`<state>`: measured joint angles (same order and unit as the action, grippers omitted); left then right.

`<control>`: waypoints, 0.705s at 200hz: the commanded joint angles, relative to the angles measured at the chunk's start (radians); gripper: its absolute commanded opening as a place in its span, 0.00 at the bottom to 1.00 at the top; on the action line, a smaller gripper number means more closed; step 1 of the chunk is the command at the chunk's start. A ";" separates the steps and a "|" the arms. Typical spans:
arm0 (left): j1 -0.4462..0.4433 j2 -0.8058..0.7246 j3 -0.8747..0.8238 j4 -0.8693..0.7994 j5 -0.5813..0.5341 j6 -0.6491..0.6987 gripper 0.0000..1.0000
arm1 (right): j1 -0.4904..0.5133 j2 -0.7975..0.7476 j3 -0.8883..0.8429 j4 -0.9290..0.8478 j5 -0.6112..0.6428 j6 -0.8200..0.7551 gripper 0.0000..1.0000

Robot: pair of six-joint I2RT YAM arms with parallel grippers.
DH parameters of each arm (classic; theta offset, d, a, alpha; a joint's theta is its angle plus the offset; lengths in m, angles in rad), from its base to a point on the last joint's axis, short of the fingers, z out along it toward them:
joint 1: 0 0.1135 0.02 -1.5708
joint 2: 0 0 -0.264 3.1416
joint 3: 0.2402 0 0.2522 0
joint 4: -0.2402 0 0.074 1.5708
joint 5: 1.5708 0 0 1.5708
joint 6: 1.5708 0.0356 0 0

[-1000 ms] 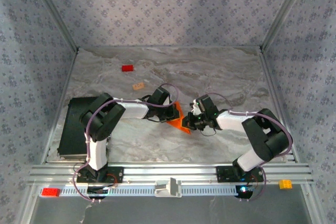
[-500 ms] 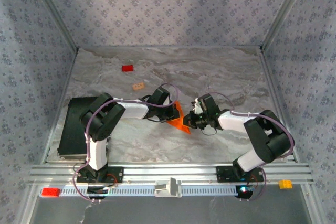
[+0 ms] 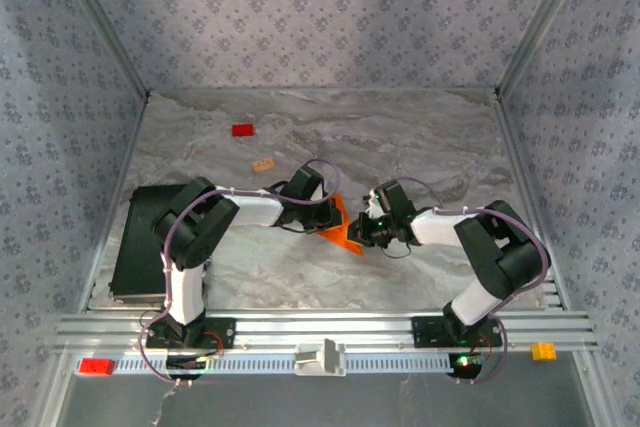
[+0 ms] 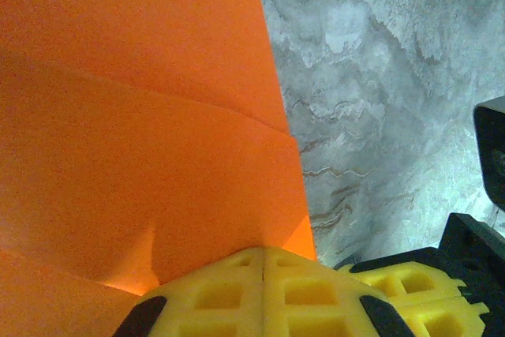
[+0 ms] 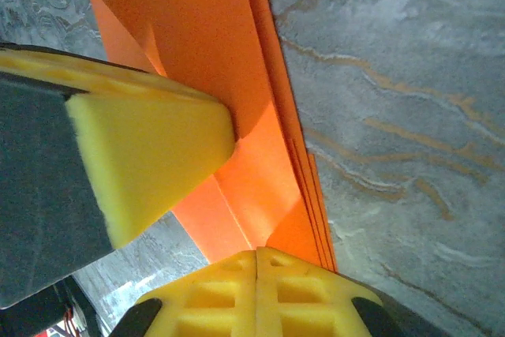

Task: Fold a paper plane with a square sheet of paper (pick it up from the middle)
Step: Fourth fold the wing at the center of the table.

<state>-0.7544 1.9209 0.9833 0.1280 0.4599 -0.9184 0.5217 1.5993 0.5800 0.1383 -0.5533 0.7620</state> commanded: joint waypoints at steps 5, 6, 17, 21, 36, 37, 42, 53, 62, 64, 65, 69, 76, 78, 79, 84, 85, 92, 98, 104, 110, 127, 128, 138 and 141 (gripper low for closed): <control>0.007 0.042 -0.014 -0.037 -0.043 -0.001 0.02 | -0.002 0.025 -0.022 -0.085 0.056 -0.043 0.01; 0.008 0.042 -0.014 -0.037 -0.043 -0.001 0.02 | -0.003 0.023 -0.025 -0.085 0.057 -0.044 0.01; 0.013 0.041 -0.012 -0.040 -0.043 0.002 0.02 | 0.000 0.008 -0.052 -0.083 0.067 -0.041 0.00; 0.015 0.039 -0.012 -0.040 -0.043 0.003 0.02 | 0.000 0.004 -0.058 -0.085 0.070 -0.039 0.00; 0.023 0.036 -0.012 -0.040 -0.043 0.006 0.02 | -0.004 -0.004 -0.073 -0.095 0.077 -0.044 0.00; 0.024 0.036 -0.012 -0.040 -0.043 0.007 0.02 | -0.004 -0.003 -0.074 -0.096 0.077 -0.044 0.00; 0.028 0.036 -0.012 -0.040 -0.043 0.007 0.02 | -0.005 -0.004 -0.075 -0.097 0.078 -0.045 0.00; 0.035 0.036 -0.009 -0.041 -0.038 0.010 0.02 | -0.006 0.000 -0.074 -0.099 0.077 -0.047 0.00; 0.042 0.037 -0.005 -0.046 -0.039 0.017 0.02 | -0.006 -0.001 -0.075 -0.098 0.078 -0.044 0.00; 0.044 0.037 -0.004 -0.049 -0.040 0.019 0.02 | -0.005 -0.002 -0.075 -0.098 0.079 -0.045 0.00; 0.045 0.036 -0.003 -0.050 -0.040 0.020 0.02 | -0.005 -0.001 -0.076 -0.098 0.078 -0.044 0.00; 0.047 0.037 -0.001 -0.055 -0.042 0.024 0.02 | -0.004 -0.001 -0.076 -0.097 0.080 -0.043 0.00; 0.053 0.037 0.003 -0.060 -0.043 0.030 0.02 | -0.005 -0.004 -0.077 -0.097 0.082 -0.043 0.00; 0.055 0.038 0.003 -0.061 -0.043 0.032 0.02 | -0.004 -0.005 -0.078 -0.099 0.084 -0.043 0.00; 0.056 0.038 0.004 -0.062 -0.043 0.032 0.02 | -0.003 -0.004 -0.078 -0.098 0.084 -0.043 0.00; 0.061 0.039 0.005 -0.063 -0.043 0.035 0.02 | -0.003 -0.003 -0.078 -0.100 0.085 -0.043 0.00; 0.063 0.039 0.005 -0.063 -0.043 0.036 0.02 | -0.003 -0.003 -0.078 -0.101 0.086 -0.043 0.00; 0.070 0.041 0.006 -0.062 -0.043 0.039 0.02 | -0.003 -0.001 -0.078 -0.103 0.085 -0.044 0.00; 0.076 0.041 0.006 -0.059 -0.043 0.041 0.02 | -0.004 0.001 -0.077 -0.103 0.084 -0.044 0.00; 0.081 0.043 0.005 -0.056 -0.041 0.042 0.02 | -0.004 0.003 -0.077 -0.103 0.082 -0.046 0.00; 0.085 0.043 0.007 -0.056 -0.043 0.046 0.02 | -0.003 0.005 -0.078 -0.103 0.081 -0.044 0.00; 0.097 0.045 0.010 -0.057 -0.041 0.053 0.02 | -0.002 0.012 -0.078 -0.105 0.083 -0.045 0.00; 0.098 0.046 0.010 -0.058 -0.041 0.053 0.02 | -0.002 0.011 -0.078 -0.105 0.083 -0.045 0.00; 0.106 0.047 0.011 -0.058 -0.038 0.055 0.02 | -0.001 0.017 -0.078 -0.106 0.085 -0.045 0.00; 0.108 0.046 0.010 -0.057 -0.037 0.056 0.02 | -0.002 0.019 -0.078 -0.106 0.085 -0.044 0.00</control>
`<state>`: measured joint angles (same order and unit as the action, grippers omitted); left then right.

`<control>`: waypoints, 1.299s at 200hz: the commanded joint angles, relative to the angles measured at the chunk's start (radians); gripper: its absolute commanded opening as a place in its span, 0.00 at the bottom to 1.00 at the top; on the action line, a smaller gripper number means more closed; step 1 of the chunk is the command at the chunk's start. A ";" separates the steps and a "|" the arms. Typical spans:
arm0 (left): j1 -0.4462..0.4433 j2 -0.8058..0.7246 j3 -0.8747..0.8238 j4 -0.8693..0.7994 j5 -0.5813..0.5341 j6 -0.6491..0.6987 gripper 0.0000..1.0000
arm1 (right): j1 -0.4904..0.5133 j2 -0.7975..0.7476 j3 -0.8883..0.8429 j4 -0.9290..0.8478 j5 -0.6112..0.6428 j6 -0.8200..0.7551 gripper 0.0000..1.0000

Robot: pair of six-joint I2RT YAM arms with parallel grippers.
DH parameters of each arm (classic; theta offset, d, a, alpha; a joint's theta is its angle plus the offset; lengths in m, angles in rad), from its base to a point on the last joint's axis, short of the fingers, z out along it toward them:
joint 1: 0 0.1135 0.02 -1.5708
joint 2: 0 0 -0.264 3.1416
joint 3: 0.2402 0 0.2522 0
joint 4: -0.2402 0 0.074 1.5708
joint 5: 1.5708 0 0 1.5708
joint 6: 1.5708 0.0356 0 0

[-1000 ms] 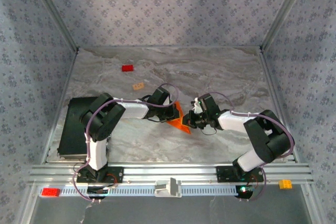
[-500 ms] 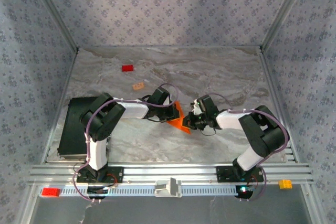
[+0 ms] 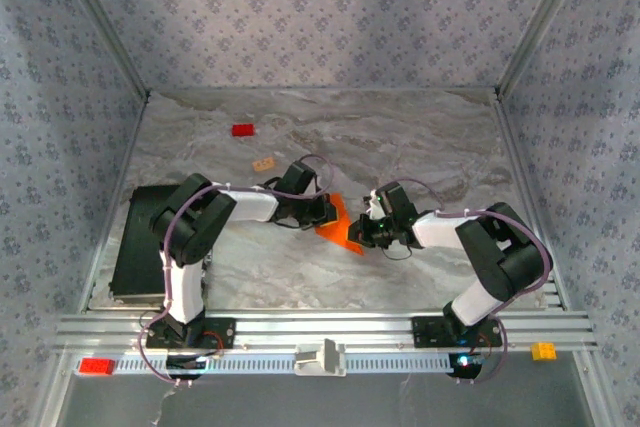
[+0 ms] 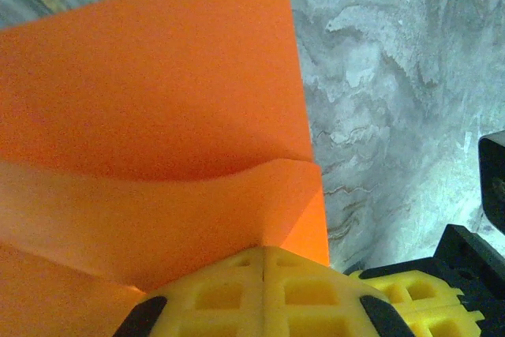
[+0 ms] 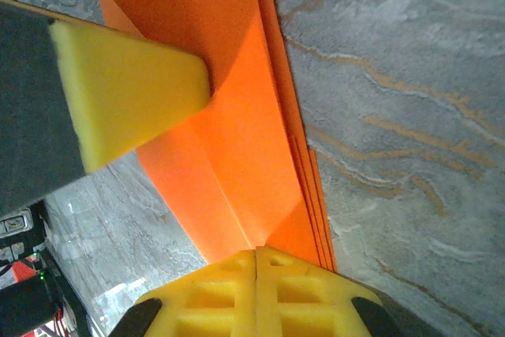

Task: Fold a paper plane with a square sheet of paper (pick it up from the middle)
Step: Fourth fold the wing at the center of the table.

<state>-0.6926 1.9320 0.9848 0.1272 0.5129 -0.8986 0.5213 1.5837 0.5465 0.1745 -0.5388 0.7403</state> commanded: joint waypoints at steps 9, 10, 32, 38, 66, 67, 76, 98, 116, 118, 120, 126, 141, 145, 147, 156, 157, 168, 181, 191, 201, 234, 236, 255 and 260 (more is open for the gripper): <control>0.050 0.036 0.009 -0.058 -0.091 0.041 0.02 | -0.001 0.038 -0.045 -0.144 0.071 -0.023 0.00; 0.052 0.035 0.009 -0.058 -0.091 0.041 0.02 | -0.001 0.038 -0.045 -0.145 0.071 -0.023 0.00; 0.073 0.036 0.009 -0.063 -0.091 0.053 0.02 | 0.000 0.042 -0.046 -0.142 0.069 -0.024 0.00; 0.080 0.036 0.012 -0.063 -0.087 0.056 0.02 | -0.001 0.044 -0.046 -0.142 0.070 -0.024 0.00; 0.110 0.041 0.030 -0.084 -0.086 0.073 0.02 | -0.001 0.045 -0.048 -0.140 0.069 -0.024 0.00; 0.111 0.041 0.030 -0.085 -0.085 0.074 0.02 | 0.000 0.044 -0.048 -0.141 0.068 -0.024 0.00; 0.120 0.041 0.036 -0.093 -0.084 0.081 0.02 | 0.000 0.045 -0.050 -0.138 0.067 -0.023 0.00; 0.145 0.050 0.050 -0.105 -0.084 0.092 0.02 | -0.001 0.051 -0.051 -0.133 0.063 -0.025 0.00; 0.163 0.058 0.063 -0.115 -0.083 0.098 0.02 | -0.001 0.057 -0.051 -0.131 0.058 -0.025 0.00; 0.165 0.060 0.064 -0.117 -0.083 0.099 0.02 | -0.001 0.056 -0.051 -0.131 0.057 -0.025 0.00; 0.167 0.061 0.065 -0.118 -0.083 0.101 0.02 | 0.000 0.058 -0.051 -0.130 0.057 -0.025 0.00; 0.173 0.064 0.069 -0.119 -0.083 0.103 0.02 | 0.000 0.058 -0.051 -0.129 0.056 -0.027 0.00; 0.185 0.069 0.077 -0.127 -0.082 0.109 0.02 | 0.000 0.061 -0.050 -0.127 0.053 -0.027 0.00; 0.190 0.071 0.081 -0.131 -0.083 0.111 0.02 | 0.000 0.064 -0.050 -0.128 0.053 -0.027 0.00; 0.191 0.071 0.081 -0.132 -0.082 0.111 0.02 | 0.000 0.063 -0.050 -0.127 0.052 -0.027 0.00; 0.199 0.071 0.084 -0.135 -0.082 0.113 0.02 | 0.000 0.063 -0.050 -0.127 0.051 -0.028 0.00; 0.200 0.071 0.084 -0.136 -0.083 0.113 0.02 | 0.000 0.063 -0.050 -0.128 0.051 -0.027 0.00; 0.208 0.073 0.088 -0.142 -0.086 0.115 0.02 | 0.000 0.064 -0.050 -0.126 0.051 -0.027 0.00; 0.217 0.074 0.096 -0.150 -0.087 0.116 0.02 | 0.000 0.065 -0.049 -0.126 0.049 -0.028 0.00; 0.220 0.075 0.105 -0.158 -0.086 0.116 0.02 | 0.000 0.068 -0.048 -0.124 0.046 -0.029 0.00; 0.220 0.074 0.114 -0.169 -0.089 0.120 0.02 | 0.000 0.069 -0.048 -0.122 0.045 -0.027 0.00; 0.221 0.059 0.137 -0.208 -0.105 0.139 0.02 | 0.000 0.073 -0.048 -0.121 0.044 -0.027 0.00; 0.221 0.058 0.137 -0.207 -0.105 0.138 0.02 | 0.000 0.072 -0.048 -0.121 0.044 -0.027 0.00; 0.221 0.049 0.136 -0.206 -0.104 0.139 0.02 | -0.001 0.071 -0.050 -0.118 0.043 -0.027 0.00; 0.221 0.047 0.135 -0.203 -0.101 0.138 0.02 | -0.001 0.071 -0.051 -0.117 0.043 -0.027 0.00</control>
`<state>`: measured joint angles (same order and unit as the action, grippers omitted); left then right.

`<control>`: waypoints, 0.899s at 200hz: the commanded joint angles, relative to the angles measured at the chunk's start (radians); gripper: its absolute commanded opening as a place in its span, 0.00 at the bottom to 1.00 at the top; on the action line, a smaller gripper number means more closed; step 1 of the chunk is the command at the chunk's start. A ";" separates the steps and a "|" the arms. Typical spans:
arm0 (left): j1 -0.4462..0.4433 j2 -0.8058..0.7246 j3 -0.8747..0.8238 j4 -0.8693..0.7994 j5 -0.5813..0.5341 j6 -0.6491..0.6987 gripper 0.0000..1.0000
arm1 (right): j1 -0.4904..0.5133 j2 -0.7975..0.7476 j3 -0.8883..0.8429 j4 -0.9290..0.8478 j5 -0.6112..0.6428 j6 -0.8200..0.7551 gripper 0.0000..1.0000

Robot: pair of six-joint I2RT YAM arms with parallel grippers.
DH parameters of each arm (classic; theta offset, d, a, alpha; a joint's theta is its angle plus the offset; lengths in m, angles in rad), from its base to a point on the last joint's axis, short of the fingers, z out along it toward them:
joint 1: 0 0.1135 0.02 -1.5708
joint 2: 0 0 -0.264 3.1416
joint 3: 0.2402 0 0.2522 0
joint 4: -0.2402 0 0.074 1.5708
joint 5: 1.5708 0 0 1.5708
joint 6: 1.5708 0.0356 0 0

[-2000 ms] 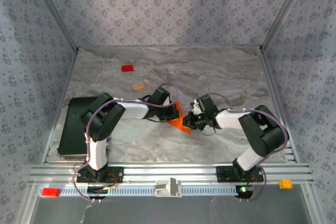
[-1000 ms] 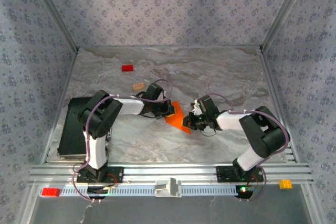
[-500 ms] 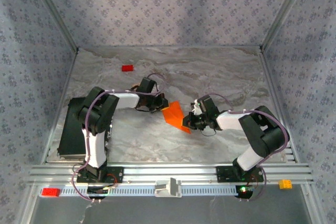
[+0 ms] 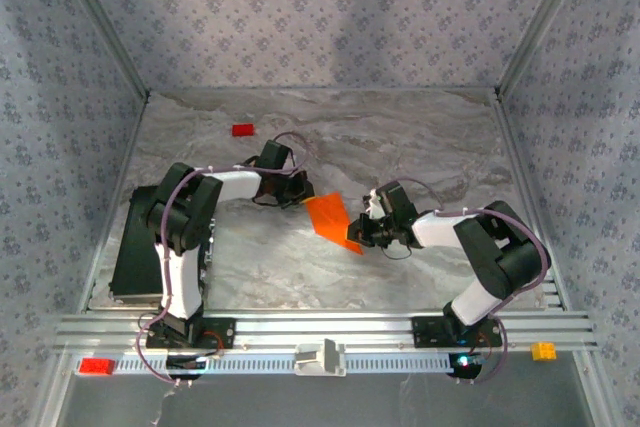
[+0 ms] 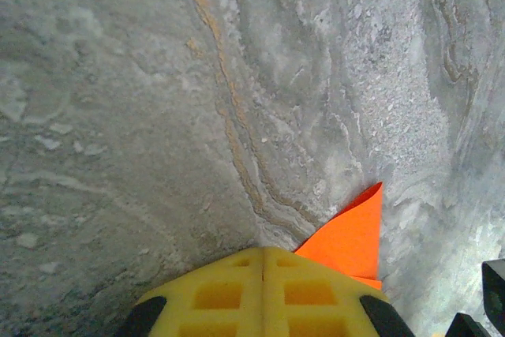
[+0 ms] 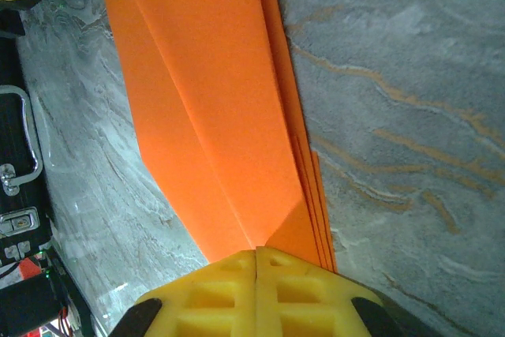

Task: Fold a paper plane with a square sheet of paper (pick it up from the middle)
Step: Fourth fold the wing at the center of the table.

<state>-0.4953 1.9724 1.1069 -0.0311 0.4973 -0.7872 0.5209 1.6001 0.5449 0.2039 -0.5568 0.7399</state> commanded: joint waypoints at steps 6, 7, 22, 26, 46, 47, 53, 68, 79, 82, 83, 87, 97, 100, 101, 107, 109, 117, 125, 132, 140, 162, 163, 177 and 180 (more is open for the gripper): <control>0.023 0.002 0.012 -0.044 -0.084 0.024 0.02 | 0.001 0.055 -0.048 -0.146 0.061 -0.027 0.00; 0.023 0.001 0.011 -0.043 -0.084 0.025 0.02 | 0.001 0.055 -0.047 -0.146 0.060 -0.027 0.00; 0.023 -0.020 0.007 -0.044 -0.091 0.026 0.02 | 0.000 0.056 -0.048 -0.142 0.062 -0.024 0.00; 0.023 -0.028 0.003 -0.044 -0.095 0.026 0.02 | -0.001 0.056 -0.048 -0.141 0.062 -0.025 0.00; 0.023 -0.073 -0.007 -0.050 -0.119 0.028 0.02 | 0.000 0.054 -0.047 -0.141 0.065 -0.023 0.00; 0.023 -0.074 -0.007 -0.051 -0.119 0.029 0.02 | 0.000 0.054 -0.048 -0.141 0.065 -0.023 0.00; 0.023 -0.084 -0.010 -0.052 -0.123 0.029 0.02 | 0.000 0.054 -0.047 -0.140 0.064 -0.023 0.00; 0.023 -0.101 -0.016 -0.049 -0.126 0.028 0.03 | 0.001 0.054 -0.047 -0.139 0.066 -0.024 0.00; 0.022 -0.107 -0.022 -0.045 -0.126 0.025 0.03 | 0.001 0.056 -0.047 -0.137 0.064 -0.021 0.00; 0.020 -0.108 -0.023 -0.043 -0.126 0.024 0.03 | 0.001 0.057 -0.047 -0.138 0.064 -0.022 0.00; 0.021 -0.109 -0.024 -0.043 -0.125 0.023 0.03 | 0.000 0.057 -0.047 -0.138 0.065 -0.022 0.00; 0.018 -0.113 -0.028 -0.039 -0.125 0.020 0.03 | 0.001 0.054 -0.047 -0.138 0.064 -0.021 0.00; 0.010 -0.123 -0.037 -0.026 -0.124 0.014 0.03 | 0.001 0.055 -0.047 -0.136 0.064 -0.020 0.00; 0.007 -0.126 -0.040 -0.023 -0.125 0.012 0.03 | 0.001 0.054 -0.047 -0.136 0.065 -0.020 0.00; 0.006 -0.127 -0.040 -0.022 -0.126 0.011 0.03 | 0.001 0.054 -0.047 -0.136 0.066 -0.020 0.00; -0.003 -0.133 -0.047 -0.017 -0.126 0.008 0.03 | 0.001 0.054 -0.046 -0.138 0.067 -0.020 0.00; -0.005 -0.135 -0.049 -0.014 -0.125 0.008 0.03 | 0.001 0.054 -0.045 -0.138 0.067 -0.020 0.00; -0.019 -0.143 -0.056 -0.002 -0.121 0.004 0.04 | 0.000 0.056 -0.042 -0.139 0.066 -0.022 0.00; -0.037 -0.148 -0.061 0.011 -0.118 0.000 0.04 | 0.001 0.056 -0.042 -0.138 0.067 -0.020 0.00; -0.058 -0.149 -0.065 0.019 -0.112 0.003 0.04 | 0.001 0.056 -0.043 -0.139 0.067 -0.021 0.00; -0.080 -0.146 -0.064 0.023 -0.106 0.005 0.04 | 0.001 0.057 -0.042 -0.139 0.066 -0.020 0.00; -0.135 -0.116 -0.069 0.040 -0.082 0.002 0.04 | 0.000 0.057 -0.042 -0.138 0.066 -0.020 0.00; -0.136 -0.115 -0.069 0.041 -0.082 0.002 0.04 | 0.000 0.057 -0.043 -0.139 0.067 -0.020 0.00; -0.158 -0.086 -0.075 0.059 -0.073 -0.011 0.04 | 0.001 0.054 -0.043 -0.138 0.066 -0.019 0.00; -0.160 -0.080 -0.078 0.064 -0.070 -0.015 0.04 | 0.001 0.054 -0.042 -0.137 0.067 -0.019 0.00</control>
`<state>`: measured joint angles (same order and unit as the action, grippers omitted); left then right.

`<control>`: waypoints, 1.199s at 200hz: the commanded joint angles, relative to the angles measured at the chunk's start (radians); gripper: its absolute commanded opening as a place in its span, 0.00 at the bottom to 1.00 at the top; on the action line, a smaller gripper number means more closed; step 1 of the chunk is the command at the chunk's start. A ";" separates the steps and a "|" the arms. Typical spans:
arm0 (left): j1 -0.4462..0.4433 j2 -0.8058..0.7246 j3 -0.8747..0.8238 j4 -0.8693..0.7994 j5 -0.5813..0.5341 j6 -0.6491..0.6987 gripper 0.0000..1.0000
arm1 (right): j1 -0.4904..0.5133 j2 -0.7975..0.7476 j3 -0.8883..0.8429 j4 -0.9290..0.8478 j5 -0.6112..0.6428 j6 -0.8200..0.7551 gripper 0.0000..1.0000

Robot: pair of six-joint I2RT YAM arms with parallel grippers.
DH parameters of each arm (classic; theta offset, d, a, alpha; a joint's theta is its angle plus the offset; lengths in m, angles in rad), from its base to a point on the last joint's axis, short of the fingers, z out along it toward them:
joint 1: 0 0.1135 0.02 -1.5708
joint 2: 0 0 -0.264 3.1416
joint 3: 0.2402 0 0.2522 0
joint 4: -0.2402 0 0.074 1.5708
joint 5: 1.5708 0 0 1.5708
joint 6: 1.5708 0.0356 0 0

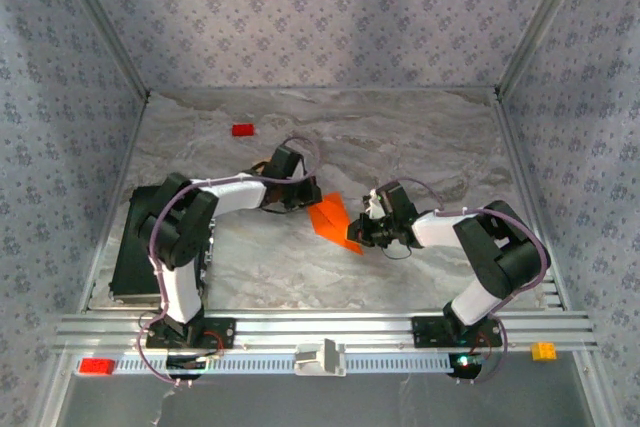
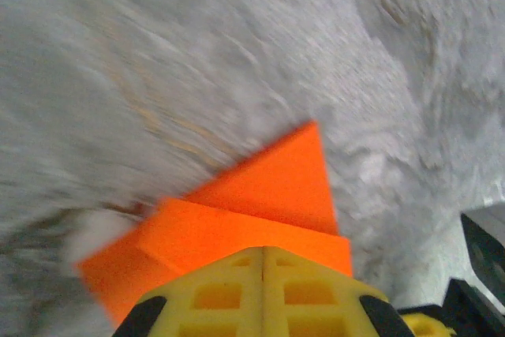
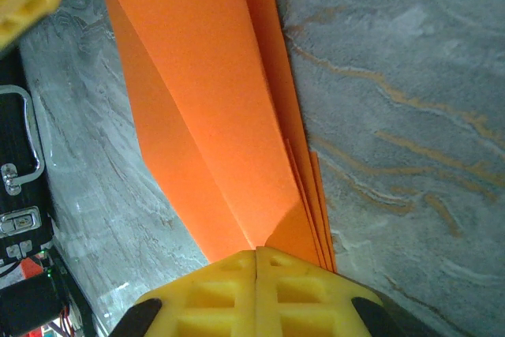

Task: Fold a paper plane with a square sheet of paper (pick it up from the middle)
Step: Fourth fold the wing at the center of the table.

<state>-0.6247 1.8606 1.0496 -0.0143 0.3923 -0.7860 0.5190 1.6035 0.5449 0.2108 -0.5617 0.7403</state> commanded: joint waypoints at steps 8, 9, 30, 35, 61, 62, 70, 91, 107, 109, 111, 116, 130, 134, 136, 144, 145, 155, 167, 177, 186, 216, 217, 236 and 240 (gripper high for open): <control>-0.035 0.047 -0.024 0.062 0.043 -0.025 0.04 | 0.002 0.048 -0.041 -0.145 0.071 -0.019 0.00; -0.035 0.049 -0.025 0.064 0.044 -0.026 0.04 | 0.003 0.048 -0.042 -0.145 0.070 -0.018 0.00; -0.038 0.076 -0.028 0.072 0.049 -0.035 0.03 | 0.003 0.040 -0.039 -0.145 0.066 -0.019 0.00; -0.037 0.081 -0.028 0.066 0.047 -0.034 0.03 | 0.003 0.038 -0.037 -0.145 0.062 -0.019 0.00; -0.037 0.097 -0.025 0.039 0.036 -0.022 0.02 | 0.002 0.011 -0.016 -0.145 0.041 -0.018 0.00; -0.037 0.098 -0.025 0.038 0.036 -0.020 0.02 | 0.003 0.009 -0.014 -0.146 0.040 -0.019 0.00; -0.037 0.102 -0.026 0.031 0.034 -0.019 0.02 | 0.002 -0.003 0.003 -0.156 0.034 -0.022 0.00; -0.037 0.103 -0.045 0.032 0.028 -0.015 0.01 | 0.012 -0.026 0.078 -0.197 0.019 -0.036 0.00; -0.037 0.103 -0.058 0.039 0.026 -0.018 0.02 | 0.026 -0.015 0.142 -0.229 0.036 -0.053 0.00; -0.038 0.103 -0.058 0.039 0.026 -0.017 0.02 | 0.027 -0.010 0.149 -0.231 0.036 -0.054 0.00; -0.038 0.103 -0.060 0.040 0.025 -0.016 0.01 | 0.029 -0.006 0.155 -0.233 0.037 -0.057 0.00; -0.037 0.103 -0.062 0.041 0.025 -0.018 0.01 | 0.032 0.007 0.170 -0.234 0.040 -0.059 0.00; -0.038 0.104 -0.063 0.045 0.025 -0.019 0.01 | 0.036 0.059 0.208 -0.232 0.042 -0.060 0.01; -0.037 0.106 -0.063 0.045 0.025 -0.019 0.01 | 0.036 0.073 0.215 -0.224 0.039 -0.058 0.01; -0.037 0.106 -0.063 0.045 0.026 -0.019 0.01 | 0.038 0.079 0.221 -0.220 0.038 -0.059 0.01; -0.037 0.108 -0.062 0.045 0.027 -0.019 0.01 | 0.043 0.107 0.237 -0.209 0.036 -0.054 0.01; -0.037 0.109 -0.063 0.045 0.027 -0.019 0.01 | 0.044 0.111 0.238 -0.208 0.037 -0.054 0.01; -0.037 0.111 -0.060 0.045 0.028 -0.020 0.02 | 0.047 0.141 0.255 -0.203 0.044 -0.054 0.01; -0.038 0.112 -0.057 0.043 0.028 -0.018 0.02 | 0.046 0.168 0.265 -0.219 0.056 -0.063 0.02; -0.038 0.114 -0.057 0.042 0.028 -0.017 0.01 | 0.046 0.176 0.257 -0.232 0.070 -0.072 0.02; -0.037 0.113 -0.056 0.038 0.028 -0.015 0.01 | 0.043 0.167 0.232 -0.228 0.069 -0.076 0.02; -0.033 0.124 -0.056 0.037 0.027 -0.013 0.01 | 0.037 0.106 0.146 -0.209 0.050 -0.075 0.02; -0.032 0.124 -0.056 0.037 0.026 -0.014 0.01 | 0.036 0.104 0.143 -0.208 0.049 -0.075 0.02; -0.030 0.127 -0.056 0.038 0.027 -0.014 0.01 | 0.031 0.059 0.099 -0.203 0.044 -0.073 0.03; -0.031 0.127 -0.056 0.037 0.026 -0.014 0.01 | 0.029 0.051 0.090 -0.203 0.045 -0.073 0.03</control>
<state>-0.6632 1.9358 1.0172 0.0868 0.4644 -0.8120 0.5560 1.6955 0.7086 0.0948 -0.5304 0.6865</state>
